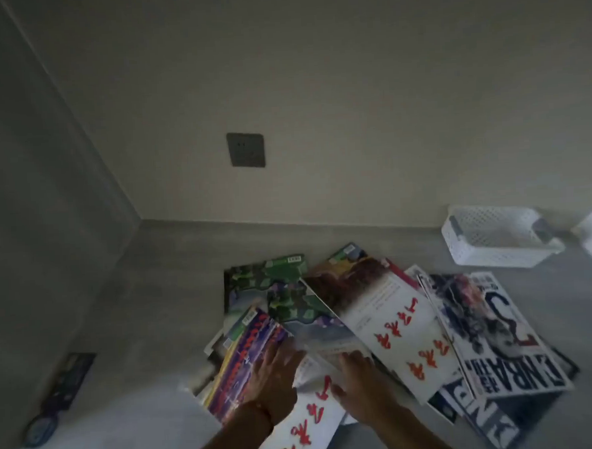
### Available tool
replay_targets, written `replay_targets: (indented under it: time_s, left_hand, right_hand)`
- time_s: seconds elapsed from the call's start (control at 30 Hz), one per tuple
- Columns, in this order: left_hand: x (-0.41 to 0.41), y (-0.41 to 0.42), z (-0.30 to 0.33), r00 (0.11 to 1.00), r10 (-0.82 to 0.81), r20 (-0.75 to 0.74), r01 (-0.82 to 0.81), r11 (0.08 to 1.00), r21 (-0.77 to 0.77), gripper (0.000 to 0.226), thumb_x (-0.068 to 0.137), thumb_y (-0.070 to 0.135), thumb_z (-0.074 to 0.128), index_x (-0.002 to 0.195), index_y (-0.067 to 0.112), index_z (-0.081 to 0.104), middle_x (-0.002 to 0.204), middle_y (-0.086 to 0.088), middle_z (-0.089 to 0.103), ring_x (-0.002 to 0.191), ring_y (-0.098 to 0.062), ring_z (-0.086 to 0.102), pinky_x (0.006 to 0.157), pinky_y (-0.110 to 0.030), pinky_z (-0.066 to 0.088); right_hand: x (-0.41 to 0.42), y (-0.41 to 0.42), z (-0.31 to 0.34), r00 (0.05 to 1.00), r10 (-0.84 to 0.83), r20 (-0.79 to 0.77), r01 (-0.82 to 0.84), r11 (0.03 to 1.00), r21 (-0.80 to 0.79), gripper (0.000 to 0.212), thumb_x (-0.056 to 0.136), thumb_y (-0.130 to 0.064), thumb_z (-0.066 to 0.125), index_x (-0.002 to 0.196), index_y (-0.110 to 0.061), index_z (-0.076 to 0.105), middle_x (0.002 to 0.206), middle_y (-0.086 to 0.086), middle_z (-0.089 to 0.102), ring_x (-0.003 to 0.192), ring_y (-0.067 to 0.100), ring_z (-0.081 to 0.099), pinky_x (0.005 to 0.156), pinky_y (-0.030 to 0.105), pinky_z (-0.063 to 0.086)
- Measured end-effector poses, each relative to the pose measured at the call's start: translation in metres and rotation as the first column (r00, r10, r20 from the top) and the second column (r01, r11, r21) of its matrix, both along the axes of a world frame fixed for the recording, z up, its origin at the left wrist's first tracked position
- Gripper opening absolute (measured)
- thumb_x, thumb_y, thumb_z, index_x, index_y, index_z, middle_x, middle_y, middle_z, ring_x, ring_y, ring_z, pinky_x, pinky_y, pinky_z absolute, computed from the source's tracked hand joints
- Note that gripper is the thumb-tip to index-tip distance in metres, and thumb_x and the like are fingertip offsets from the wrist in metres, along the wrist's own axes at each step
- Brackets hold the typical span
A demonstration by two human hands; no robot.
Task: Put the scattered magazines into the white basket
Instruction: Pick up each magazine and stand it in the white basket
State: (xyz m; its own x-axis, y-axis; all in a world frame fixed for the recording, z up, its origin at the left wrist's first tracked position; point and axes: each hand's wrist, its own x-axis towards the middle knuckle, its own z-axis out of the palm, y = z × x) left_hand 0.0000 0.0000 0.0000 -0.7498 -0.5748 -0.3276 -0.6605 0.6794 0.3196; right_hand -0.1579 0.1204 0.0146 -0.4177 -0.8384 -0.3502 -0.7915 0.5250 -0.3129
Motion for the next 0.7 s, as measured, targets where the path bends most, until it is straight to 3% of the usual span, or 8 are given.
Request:
replay_targets:
  time_s: [0.13,0.2,0.27,0.37,0.43,0.53,0.6,0.7]
  left_hand:
    - [-0.011,-0.027,-0.014,0.983,-0.181,-0.008,0.175,0.959,-0.221,0.076,0.093,0.014,0.051,0.155,0.038,0.014,0.166,0.0,0.008,0.153,-0.028,0.007,0.121,-0.053,0.016]
    - [-0.017,-0.038,-0.018,0.949,-0.304,0.079,0.314,0.925,-0.213,0.079,0.095,0.022,0.055,0.156,0.036,0.008,0.167,-0.003,0.004,0.155,-0.028,-0.004,0.122,-0.059,-0.003]
    - [-0.025,-0.051,-0.01,0.916,-0.372,0.148,0.399,0.884,-0.245,0.069,0.099,0.029,0.052,0.157,0.034,0.012,0.167,-0.003,0.012,0.155,-0.026,-0.002,0.12,-0.06,-0.014]
    - [-0.041,-0.074,0.01,0.894,-0.415,0.168,0.447,0.844,-0.296,0.046,0.104,0.032,0.041,0.15,0.028,0.037,0.159,-0.007,0.032,0.151,-0.028,0.019,0.123,-0.055,-0.001]
    - [-0.05,-0.087,0.034,0.911,-0.407,0.068,0.412,0.887,-0.211,0.041,0.104,0.029,0.044,0.145,0.025,0.046,0.151,-0.006,0.047,0.141,-0.025,0.04,0.121,-0.043,0.024]
    - [-0.068,-0.099,0.083,0.928,-0.267,-0.258,0.262,0.963,-0.053,0.038,0.099,0.028,0.056,0.136,0.022,0.058,0.125,-0.011,0.069,0.115,-0.024,0.064,0.098,-0.029,0.05]
    - [-0.086,-0.098,0.115,0.886,-0.137,-0.443,0.165,0.986,0.025,0.034,0.094,0.02,0.064,0.127,0.014,0.065,0.103,-0.01,0.072,0.093,-0.018,0.068,0.079,-0.019,0.051]
    - [-0.126,-0.085,0.152,0.799,0.025,-0.6,0.098,0.981,0.17,0.013,0.089,0.022,0.061,0.101,0.021,0.065,0.083,-0.002,0.067,0.069,-0.009,0.06,0.065,-0.027,0.05]
  right_hand:
    - [0.015,-0.01,-0.005,0.99,-0.047,-0.136,0.043,0.999,-0.029,0.055,0.097,-0.039,0.059,0.143,-0.015,0.043,0.138,0.007,0.055,0.125,0.02,0.055,0.103,0.032,0.048]
    - [0.012,-0.012,-0.003,0.995,-0.079,-0.067,0.078,0.997,-0.028,0.057,0.091,-0.038,0.069,0.138,-0.014,0.05,0.132,0.007,0.061,0.12,0.02,0.06,0.101,0.03,0.05]
    - [0.005,-0.017,0.003,0.992,-0.124,0.026,0.125,0.992,-0.037,0.048,0.088,-0.039,0.073,0.129,-0.019,0.056,0.125,0.001,0.064,0.113,0.014,0.063,0.096,0.025,0.052]
    - [-0.007,-0.026,0.019,0.968,-0.179,0.178,0.193,0.979,-0.066,0.034,0.091,-0.036,0.07,0.119,-0.021,0.06,0.116,-0.004,0.068,0.102,0.009,0.067,0.086,0.02,0.056]
    - [-0.024,-0.027,0.034,0.909,-0.217,0.357,0.283,0.949,-0.142,0.026,0.09,-0.037,0.069,0.11,-0.022,0.062,0.101,-0.005,0.073,0.086,0.008,0.072,0.073,0.022,0.059]
    - [-0.064,-0.017,0.061,0.698,-0.207,0.686,0.511,0.815,-0.275,0.032,0.083,-0.045,0.075,0.106,-0.026,0.064,0.092,-0.003,0.077,0.079,0.011,0.075,0.07,0.034,0.063]
    - [-0.095,-0.003,0.075,0.582,-0.159,0.798,0.627,0.713,-0.315,0.032,0.082,-0.043,0.078,0.11,-0.031,0.067,0.1,-0.003,0.077,0.086,0.016,0.076,0.071,0.034,0.063]
    - [-0.146,0.027,0.08,0.435,-0.153,0.887,0.78,0.556,-0.286,0.044,0.073,-0.046,0.083,0.113,-0.034,0.068,0.104,-0.005,0.077,0.094,0.013,0.075,0.069,0.024,0.06]
